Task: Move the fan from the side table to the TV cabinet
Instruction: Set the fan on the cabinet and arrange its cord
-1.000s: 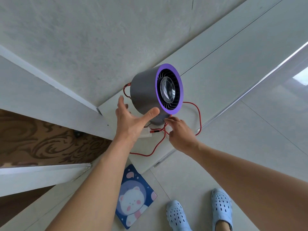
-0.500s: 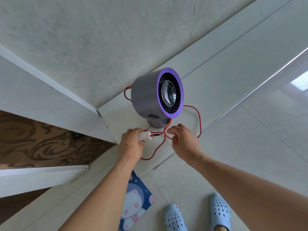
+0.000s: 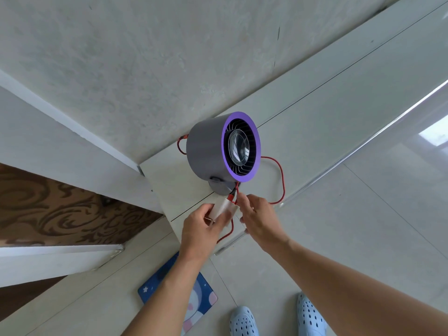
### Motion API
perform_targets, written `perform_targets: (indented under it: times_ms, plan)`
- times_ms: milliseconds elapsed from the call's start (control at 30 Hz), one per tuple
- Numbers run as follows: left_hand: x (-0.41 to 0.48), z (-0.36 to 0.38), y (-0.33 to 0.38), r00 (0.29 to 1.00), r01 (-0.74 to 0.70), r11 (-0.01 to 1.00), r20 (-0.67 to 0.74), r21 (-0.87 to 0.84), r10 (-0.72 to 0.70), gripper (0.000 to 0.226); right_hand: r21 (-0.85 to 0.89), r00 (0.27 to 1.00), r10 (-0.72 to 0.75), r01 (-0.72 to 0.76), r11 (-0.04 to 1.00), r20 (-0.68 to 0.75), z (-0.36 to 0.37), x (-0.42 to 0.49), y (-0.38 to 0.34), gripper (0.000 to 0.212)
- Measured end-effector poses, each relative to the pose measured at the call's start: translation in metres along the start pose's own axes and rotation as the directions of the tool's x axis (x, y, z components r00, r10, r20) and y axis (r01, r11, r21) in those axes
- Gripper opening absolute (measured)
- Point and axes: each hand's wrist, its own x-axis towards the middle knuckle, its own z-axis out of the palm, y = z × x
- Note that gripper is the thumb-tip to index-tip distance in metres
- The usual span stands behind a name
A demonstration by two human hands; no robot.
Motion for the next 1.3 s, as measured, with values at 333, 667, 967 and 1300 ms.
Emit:
perform_targets:
  times_ms: [333,667,967,1300]
  plan:
    - [-0.021,0.049,0.028,0.986,0.036,0.999,0.162,-0.029,-0.031,0.037,0.186,0.954,0.297,-0.285,0.94,-0.044,-0.024,0.005,0.006,0.017]
    - [-0.03,0.079,0.042,0.83,0.325,0.942,0.503,-0.081,-0.243,0.077,0.401,0.897,0.437,-0.378,0.835,-0.064,-0.06,-0.01,0.024,0.019]
    - [-0.01,0.095,0.069,0.904,0.372,0.905,0.303,-0.207,-0.303,0.062,0.403,0.921,0.386,-0.334,0.852,-0.052,-0.082,-0.011,0.006,0.026]
    - [-0.003,0.11,0.103,0.803,0.596,0.545,0.454,-0.59,-0.387,0.041,0.46,0.961,0.242,-0.157,0.874,-0.131,-0.117,-0.019,-0.019,0.013]
